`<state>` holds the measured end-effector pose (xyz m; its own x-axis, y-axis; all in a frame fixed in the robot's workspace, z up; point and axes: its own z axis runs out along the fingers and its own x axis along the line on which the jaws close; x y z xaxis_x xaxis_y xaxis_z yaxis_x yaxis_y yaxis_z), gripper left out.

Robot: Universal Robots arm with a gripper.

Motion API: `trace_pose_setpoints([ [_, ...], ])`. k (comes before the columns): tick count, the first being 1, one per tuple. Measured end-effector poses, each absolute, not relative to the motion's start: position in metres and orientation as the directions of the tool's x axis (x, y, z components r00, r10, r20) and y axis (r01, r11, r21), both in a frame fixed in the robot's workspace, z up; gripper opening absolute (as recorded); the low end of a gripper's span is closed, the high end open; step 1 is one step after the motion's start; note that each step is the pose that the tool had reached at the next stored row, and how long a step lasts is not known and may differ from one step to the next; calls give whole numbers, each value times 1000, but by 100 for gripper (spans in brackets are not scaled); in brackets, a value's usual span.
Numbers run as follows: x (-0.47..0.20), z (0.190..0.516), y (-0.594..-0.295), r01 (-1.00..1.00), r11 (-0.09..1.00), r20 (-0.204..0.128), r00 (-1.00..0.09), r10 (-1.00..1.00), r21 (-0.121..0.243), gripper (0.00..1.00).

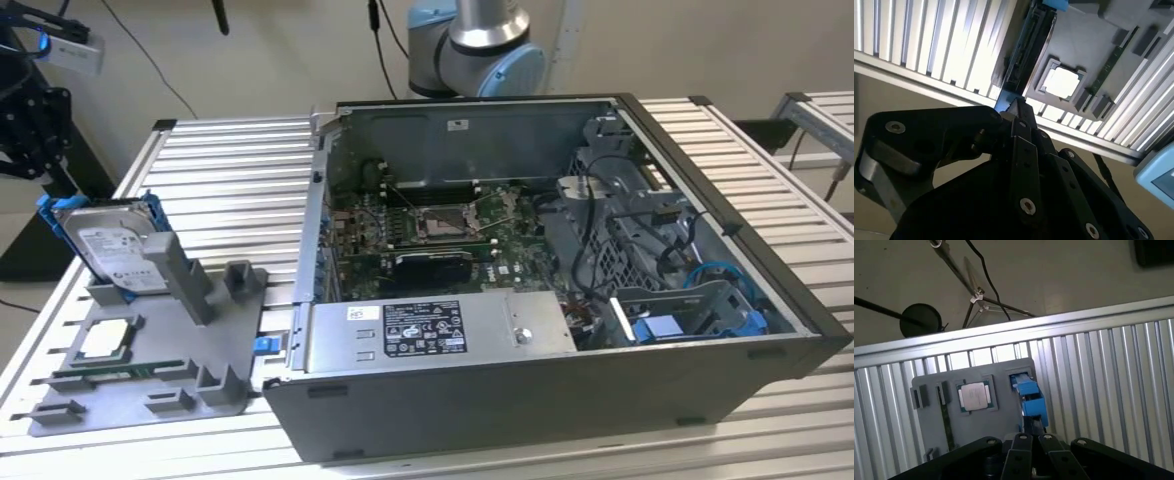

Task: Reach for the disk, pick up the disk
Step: 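Pick up the disk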

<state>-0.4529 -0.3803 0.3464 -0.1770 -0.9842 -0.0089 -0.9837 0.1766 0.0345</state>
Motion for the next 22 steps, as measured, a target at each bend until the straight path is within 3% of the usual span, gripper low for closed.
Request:
trace_pose_setpoints([
  [9, -453, 346, -380, -985, 169, -9, -170, -985, 35, 0],
  [22, -454, 330, -380, -999, 30, -9, -30, -1000, 35, 0],
])
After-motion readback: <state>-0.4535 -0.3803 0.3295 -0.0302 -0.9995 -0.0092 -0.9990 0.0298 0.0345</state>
